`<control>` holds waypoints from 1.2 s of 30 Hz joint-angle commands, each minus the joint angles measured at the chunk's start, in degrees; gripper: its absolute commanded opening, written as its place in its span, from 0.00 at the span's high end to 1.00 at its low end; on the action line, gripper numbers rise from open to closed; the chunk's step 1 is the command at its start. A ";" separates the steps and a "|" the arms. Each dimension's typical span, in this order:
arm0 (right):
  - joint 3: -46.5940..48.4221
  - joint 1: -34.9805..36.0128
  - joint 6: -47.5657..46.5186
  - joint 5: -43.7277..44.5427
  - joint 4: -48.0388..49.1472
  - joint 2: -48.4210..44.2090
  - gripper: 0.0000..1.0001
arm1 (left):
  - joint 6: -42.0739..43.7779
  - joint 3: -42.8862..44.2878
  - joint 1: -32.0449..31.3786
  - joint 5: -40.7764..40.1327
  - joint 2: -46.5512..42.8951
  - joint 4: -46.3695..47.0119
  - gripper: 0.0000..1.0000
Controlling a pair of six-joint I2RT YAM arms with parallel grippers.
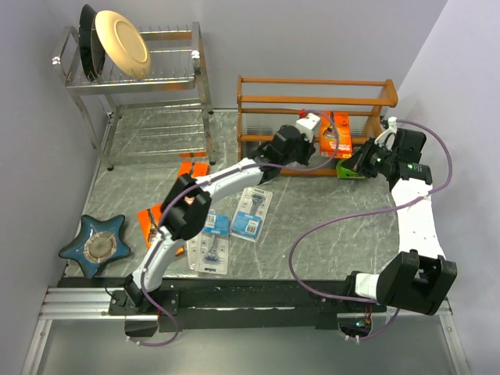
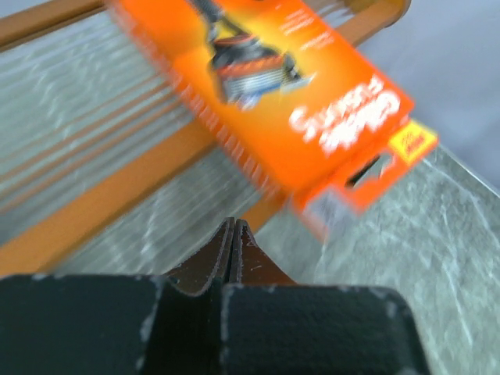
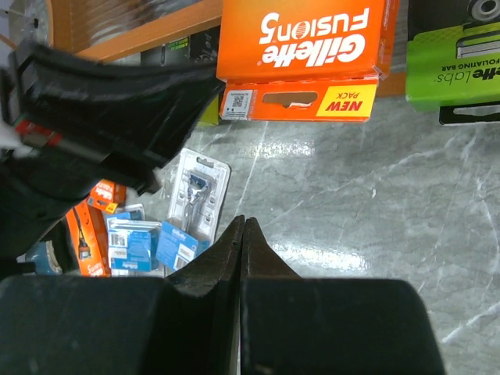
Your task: Place and organize the shaving razors onto the shelf
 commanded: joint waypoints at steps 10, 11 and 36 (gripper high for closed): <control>4.82 -1.05 -4.70 0.60 -2.74 -0.73 1.00 | 0.80 -1.16 2.13 -4.93 -3.22 13.88 0.99; 4.73 -1.14 -4.35 0.77 -2.65 -0.73 1.00 | 0.80 0.42 2.13 -5.28 -2.16 12.66 0.99; 6.75 -4.56 -8.91 4.73 -6.34 -4.33 1.00 | 3.09 16.51 0.11 -7.48 14.54 20.20 0.99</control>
